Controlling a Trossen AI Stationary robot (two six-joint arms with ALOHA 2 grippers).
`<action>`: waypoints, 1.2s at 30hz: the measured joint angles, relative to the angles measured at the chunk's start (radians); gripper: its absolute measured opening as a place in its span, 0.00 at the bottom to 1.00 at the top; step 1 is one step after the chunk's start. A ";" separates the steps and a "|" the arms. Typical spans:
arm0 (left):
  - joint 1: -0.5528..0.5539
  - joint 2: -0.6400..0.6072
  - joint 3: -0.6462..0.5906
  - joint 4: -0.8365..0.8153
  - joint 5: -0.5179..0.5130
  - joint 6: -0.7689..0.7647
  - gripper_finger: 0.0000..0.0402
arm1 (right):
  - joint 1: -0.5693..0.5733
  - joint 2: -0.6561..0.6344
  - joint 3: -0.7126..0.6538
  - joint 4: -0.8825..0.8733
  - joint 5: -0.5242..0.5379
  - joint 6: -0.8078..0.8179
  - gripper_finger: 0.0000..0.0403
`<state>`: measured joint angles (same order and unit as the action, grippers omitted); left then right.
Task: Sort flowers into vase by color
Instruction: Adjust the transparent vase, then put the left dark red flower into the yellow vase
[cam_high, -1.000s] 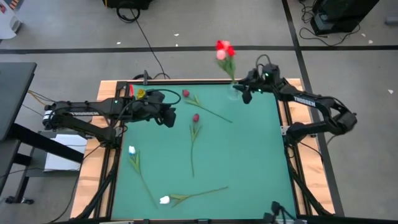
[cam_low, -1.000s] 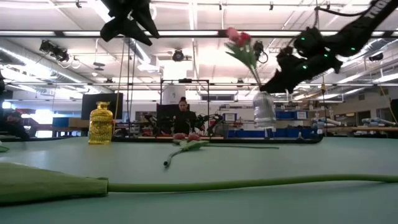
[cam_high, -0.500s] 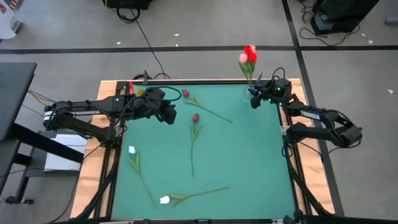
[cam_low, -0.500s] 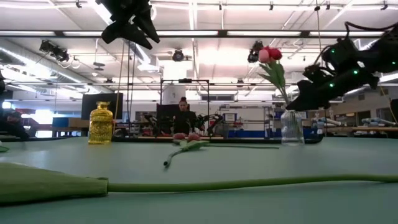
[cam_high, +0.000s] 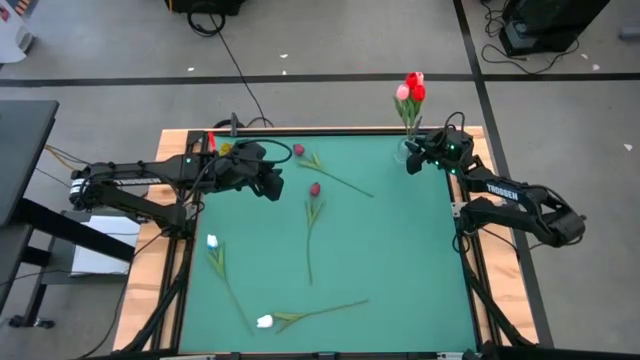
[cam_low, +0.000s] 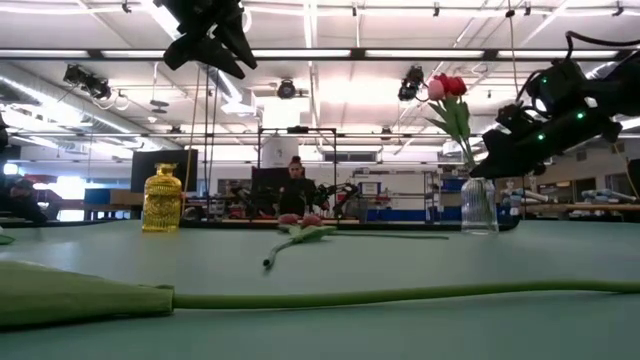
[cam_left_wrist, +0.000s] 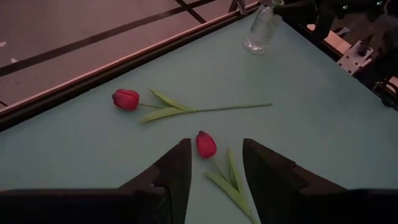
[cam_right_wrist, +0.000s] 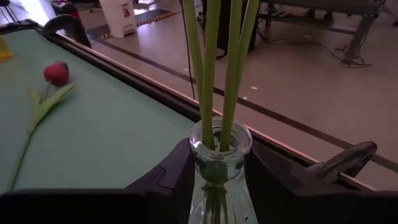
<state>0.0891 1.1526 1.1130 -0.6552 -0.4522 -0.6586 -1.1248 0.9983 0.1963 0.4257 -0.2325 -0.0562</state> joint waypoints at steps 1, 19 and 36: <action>0.000 0.000 0.000 0.000 0.000 0.000 0.37 | 0.000 0.000 0.000 -0.003 0.000 0.002 0.34; 0.000 0.000 0.000 0.000 0.000 0.002 0.37 | 0.008 -0.101 0.031 -0.162 0.023 0.304 0.63; 0.054 0.000 0.000 0.001 0.000 0.095 0.37 | 0.123 -0.099 0.242 -0.651 0.210 0.307 0.64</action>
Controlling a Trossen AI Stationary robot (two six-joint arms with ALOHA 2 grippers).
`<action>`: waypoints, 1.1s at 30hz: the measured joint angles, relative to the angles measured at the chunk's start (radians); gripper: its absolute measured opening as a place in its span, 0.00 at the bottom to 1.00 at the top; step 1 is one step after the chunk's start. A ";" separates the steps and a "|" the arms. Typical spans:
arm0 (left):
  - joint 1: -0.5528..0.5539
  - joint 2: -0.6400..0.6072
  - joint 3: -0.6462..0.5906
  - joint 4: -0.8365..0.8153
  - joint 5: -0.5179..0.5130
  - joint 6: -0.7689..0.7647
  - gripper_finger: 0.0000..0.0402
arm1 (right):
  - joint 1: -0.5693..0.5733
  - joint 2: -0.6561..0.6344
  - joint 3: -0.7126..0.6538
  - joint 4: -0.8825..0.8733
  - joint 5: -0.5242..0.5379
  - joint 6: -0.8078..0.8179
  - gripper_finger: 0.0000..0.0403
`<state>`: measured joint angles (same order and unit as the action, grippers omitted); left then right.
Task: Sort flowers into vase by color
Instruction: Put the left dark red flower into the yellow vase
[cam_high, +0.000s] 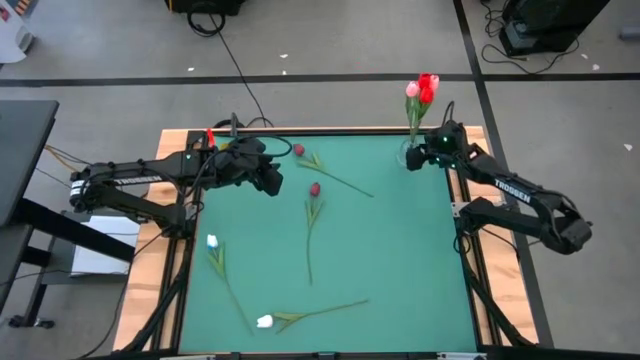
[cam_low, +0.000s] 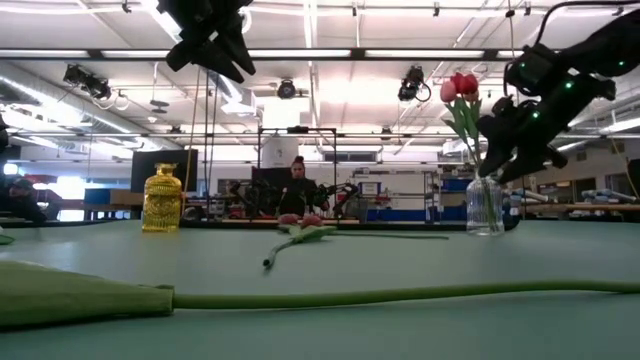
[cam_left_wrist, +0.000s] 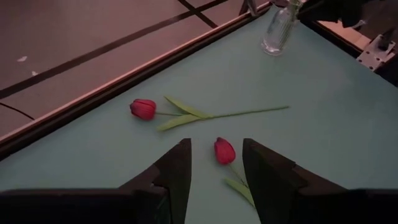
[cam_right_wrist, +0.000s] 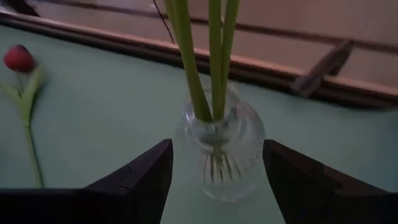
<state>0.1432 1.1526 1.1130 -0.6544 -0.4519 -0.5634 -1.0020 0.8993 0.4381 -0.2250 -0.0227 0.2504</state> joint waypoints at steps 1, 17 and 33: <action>0.001 0.000 0.000 0.000 0.000 0.003 0.37 | 0.006 0.000 0.010 -0.029 0.008 0.011 0.64; -0.023 0.129 0.001 0.127 0.196 0.011 0.37 | 0.116 -0.004 0.229 -0.507 -0.015 0.289 0.63; -0.136 0.512 0.000 0.242 0.198 -0.429 0.37 | 0.519 -0.078 0.235 -0.503 -0.016 0.623 0.54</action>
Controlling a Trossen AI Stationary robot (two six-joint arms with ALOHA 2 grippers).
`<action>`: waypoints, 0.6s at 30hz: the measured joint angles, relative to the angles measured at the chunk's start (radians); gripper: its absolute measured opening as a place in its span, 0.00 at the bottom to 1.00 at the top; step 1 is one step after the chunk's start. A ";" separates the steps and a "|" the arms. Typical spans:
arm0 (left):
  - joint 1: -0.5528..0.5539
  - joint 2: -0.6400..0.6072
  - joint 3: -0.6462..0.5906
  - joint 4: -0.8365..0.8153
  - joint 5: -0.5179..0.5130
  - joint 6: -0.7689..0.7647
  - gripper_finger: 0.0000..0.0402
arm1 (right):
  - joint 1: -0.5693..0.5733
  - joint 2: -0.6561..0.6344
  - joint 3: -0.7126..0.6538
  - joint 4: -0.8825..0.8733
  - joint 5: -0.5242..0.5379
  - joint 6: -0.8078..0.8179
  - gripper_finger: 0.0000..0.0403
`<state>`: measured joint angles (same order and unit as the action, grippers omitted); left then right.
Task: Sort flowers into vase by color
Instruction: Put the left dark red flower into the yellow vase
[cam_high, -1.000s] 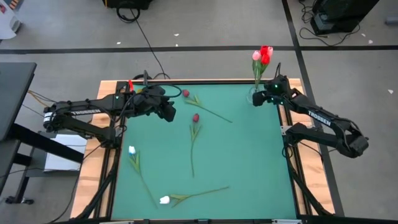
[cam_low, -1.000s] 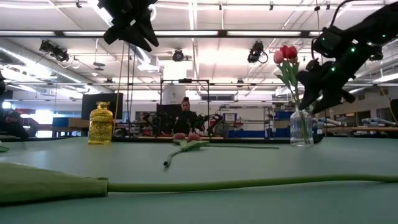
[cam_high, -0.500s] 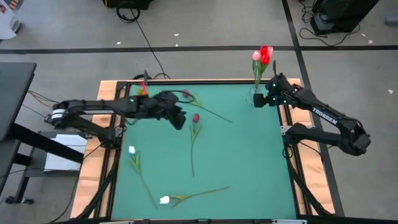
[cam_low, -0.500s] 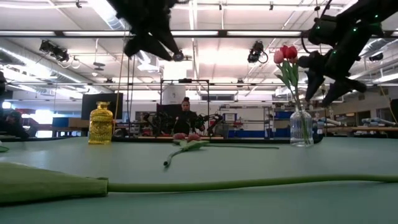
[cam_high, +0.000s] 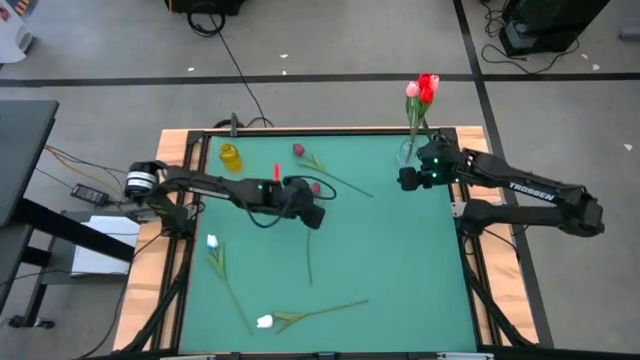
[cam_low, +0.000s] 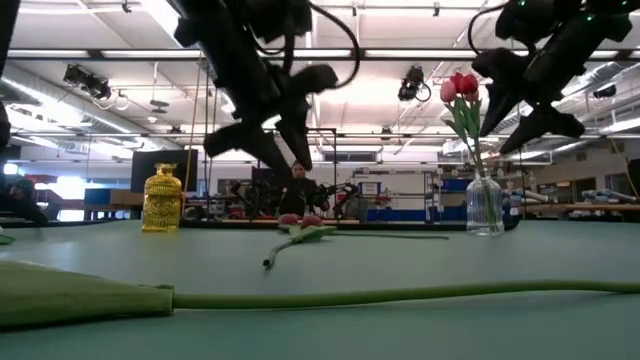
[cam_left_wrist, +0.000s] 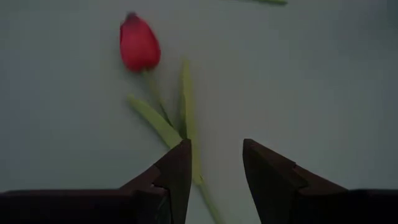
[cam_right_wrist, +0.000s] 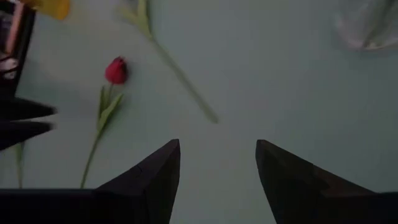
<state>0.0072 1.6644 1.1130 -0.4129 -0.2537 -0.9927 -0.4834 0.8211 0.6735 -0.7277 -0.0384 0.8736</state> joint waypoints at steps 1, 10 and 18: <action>-0.002 0.018 0.000 0.010 0.000 -0.023 0.37 | 0.027 -0.001 0.000 0.008 0.007 0.018 0.54; -0.007 0.160 0.000 0.047 0.038 -0.174 0.40 | 0.231 -0.004 0.000 0.153 0.034 0.119 0.54; -0.009 0.228 0.002 0.072 0.040 -0.158 0.50 | 0.353 -0.004 0.000 0.185 0.106 0.179 0.54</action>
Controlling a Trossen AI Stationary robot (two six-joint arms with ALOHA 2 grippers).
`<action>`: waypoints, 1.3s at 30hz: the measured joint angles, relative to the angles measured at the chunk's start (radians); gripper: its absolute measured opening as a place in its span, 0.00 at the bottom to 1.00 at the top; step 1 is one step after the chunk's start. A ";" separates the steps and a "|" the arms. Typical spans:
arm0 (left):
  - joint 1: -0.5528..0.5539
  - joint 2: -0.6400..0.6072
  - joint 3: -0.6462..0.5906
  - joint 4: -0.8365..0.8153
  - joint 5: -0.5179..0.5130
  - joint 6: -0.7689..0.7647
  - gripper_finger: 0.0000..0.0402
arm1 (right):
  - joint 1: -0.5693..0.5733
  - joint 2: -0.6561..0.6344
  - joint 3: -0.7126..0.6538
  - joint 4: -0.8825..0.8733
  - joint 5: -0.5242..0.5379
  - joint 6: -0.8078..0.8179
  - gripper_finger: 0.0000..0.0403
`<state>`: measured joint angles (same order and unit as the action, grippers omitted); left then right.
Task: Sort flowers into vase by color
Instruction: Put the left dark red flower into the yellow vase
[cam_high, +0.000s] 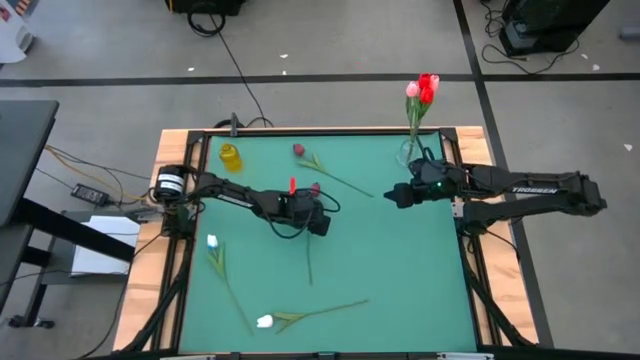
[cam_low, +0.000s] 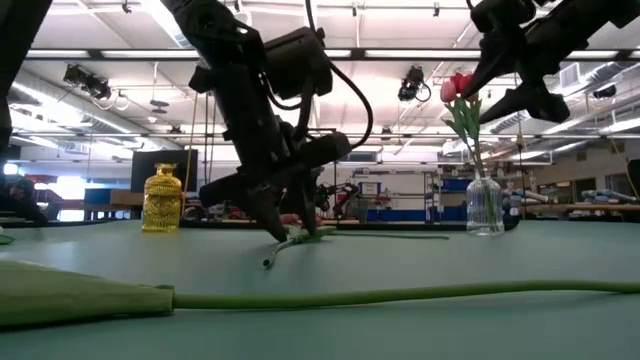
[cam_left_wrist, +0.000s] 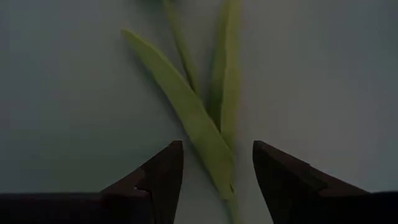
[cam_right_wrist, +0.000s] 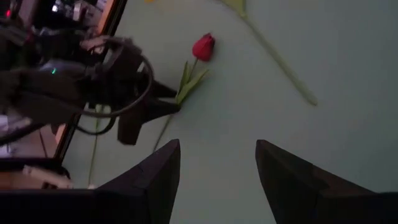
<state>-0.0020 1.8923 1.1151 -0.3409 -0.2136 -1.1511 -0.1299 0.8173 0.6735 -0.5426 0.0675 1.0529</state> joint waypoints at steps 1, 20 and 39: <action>-0.002 0.008 0.001 0.008 0.001 0.015 0.50 | 0.011 0.000 0.000 0.001 0.000 -0.008 0.54; -0.008 0.023 0.000 0.005 -0.027 0.084 0.02 | 0.132 0.199 0.000 0.263 0.090 -0.084 0.44; -0.033 -0.401 -0.004 -0.204 -0.423 0.099 0.01 | 0.270 0.332 0.000 0.391 0.109 -0.064 0.44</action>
<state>-0.0353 1.4909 1.1107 -0.5453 -0.6362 -1.0526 0.1404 1.1497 0.6731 -0.1515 0.1768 0.9888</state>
